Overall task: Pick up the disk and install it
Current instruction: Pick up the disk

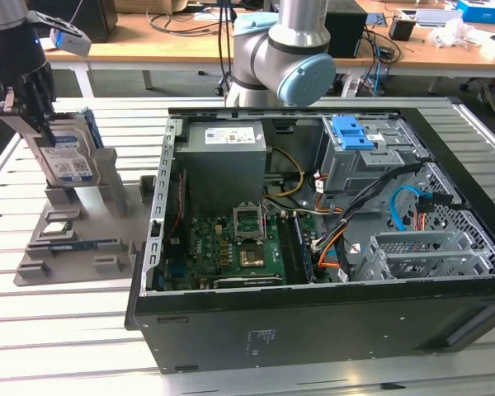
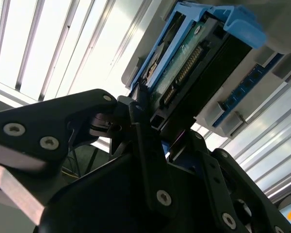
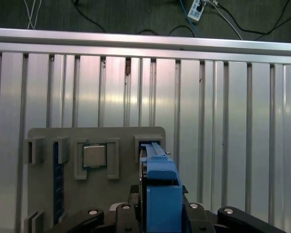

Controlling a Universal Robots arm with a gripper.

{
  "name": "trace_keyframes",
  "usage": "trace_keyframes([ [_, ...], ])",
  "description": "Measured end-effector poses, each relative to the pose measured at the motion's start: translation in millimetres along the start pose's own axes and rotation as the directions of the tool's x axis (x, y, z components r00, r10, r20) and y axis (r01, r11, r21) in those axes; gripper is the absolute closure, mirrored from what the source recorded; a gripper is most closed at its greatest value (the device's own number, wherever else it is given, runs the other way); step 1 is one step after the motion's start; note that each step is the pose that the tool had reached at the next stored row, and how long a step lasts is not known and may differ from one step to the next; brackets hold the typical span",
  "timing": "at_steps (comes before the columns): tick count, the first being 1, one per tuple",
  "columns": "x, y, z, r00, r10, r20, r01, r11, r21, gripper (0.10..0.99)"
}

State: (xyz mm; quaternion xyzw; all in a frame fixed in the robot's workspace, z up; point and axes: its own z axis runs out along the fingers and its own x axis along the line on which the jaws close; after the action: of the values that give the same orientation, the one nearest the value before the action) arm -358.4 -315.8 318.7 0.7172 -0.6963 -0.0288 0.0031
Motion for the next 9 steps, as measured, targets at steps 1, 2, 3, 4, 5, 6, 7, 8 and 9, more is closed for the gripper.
trace_keyframes([
  [1,0.0,0.0,-0.8,1.0000,0.000,0.0000,0.000,1.0000,0.000,0.722],
  [2,0.0,0.0,-1.7,1.0000,0.000,0.0000,0.000,1.0000,0.000,0.722],
  [3,-0.1,0.0,-2.4,1.0000,0.000,0.0000,0.000,1.0000,0.000,0.722],
  [4,-0.1,0.1,-3.3,1.0000,0.000,0.0000,0.000,1.0000,0.000,0.722],
  [5,-0.1,0.1,-4.1,1.0000,0.000,0.0000,0.000,1.0000,0.000,0.722],
  [6,-0.2,0.2,-5.1,1.0000,0.000,0.0000,0.000,1.0000,0.000,0.722],
  [7,-0.2,0.2,-6.1,1.0000,0.000,0.0000,0.000,1.0000,0.000,0.722],
  [8,-0.3,0.2,-7.4,1.0000,0.000,0.0000,0.000,1.0000,0.000,0.722],
  [9,-0.3,0.2,-8.3,1.0000,0.000,0.0000,0.000,1.0000,0.000,0.722],
])
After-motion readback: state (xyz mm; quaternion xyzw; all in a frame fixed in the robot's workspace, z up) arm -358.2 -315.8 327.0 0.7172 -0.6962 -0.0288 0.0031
